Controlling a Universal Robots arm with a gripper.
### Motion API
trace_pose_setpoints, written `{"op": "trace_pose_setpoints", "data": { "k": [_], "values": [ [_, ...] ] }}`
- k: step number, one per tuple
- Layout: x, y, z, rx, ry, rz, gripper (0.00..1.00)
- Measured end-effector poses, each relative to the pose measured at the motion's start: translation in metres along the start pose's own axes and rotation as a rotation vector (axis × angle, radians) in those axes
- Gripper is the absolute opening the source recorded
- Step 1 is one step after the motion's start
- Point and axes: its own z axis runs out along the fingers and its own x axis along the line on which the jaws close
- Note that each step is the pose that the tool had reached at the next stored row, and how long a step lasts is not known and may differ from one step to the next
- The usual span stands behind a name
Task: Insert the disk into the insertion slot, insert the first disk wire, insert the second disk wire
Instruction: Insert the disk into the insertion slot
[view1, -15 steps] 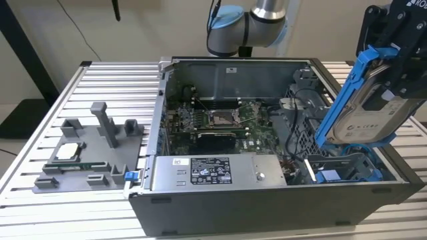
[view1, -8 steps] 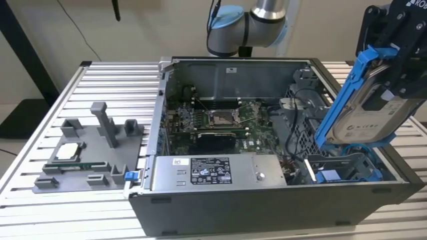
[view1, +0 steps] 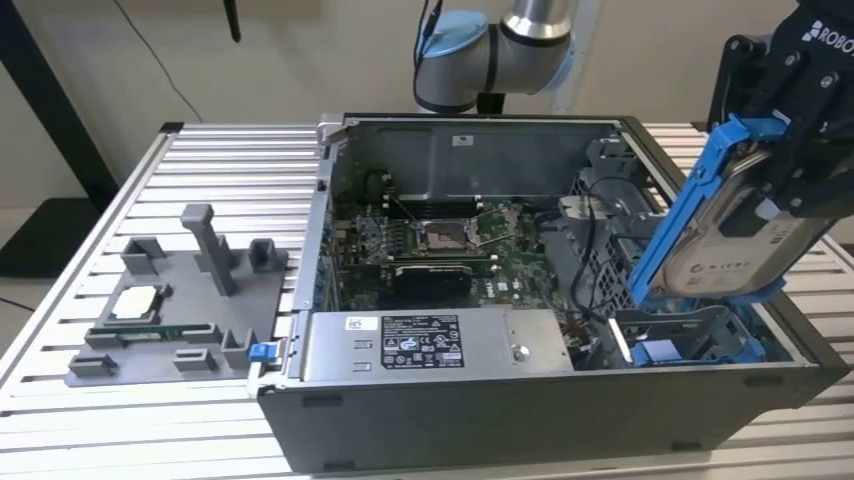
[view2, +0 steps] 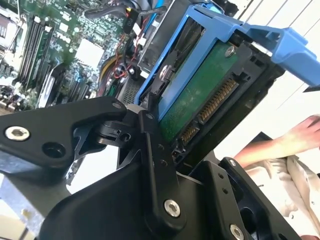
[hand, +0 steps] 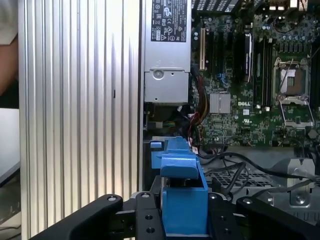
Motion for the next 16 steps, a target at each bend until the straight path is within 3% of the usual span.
{"op": "trace_pose_setpoints", "data": {
  "k": [16],
  "values": [
    [0.0000, -0.0015, 0.0046, -0.0001, -0.0004, 0.000, 0.00]
  ]
}}
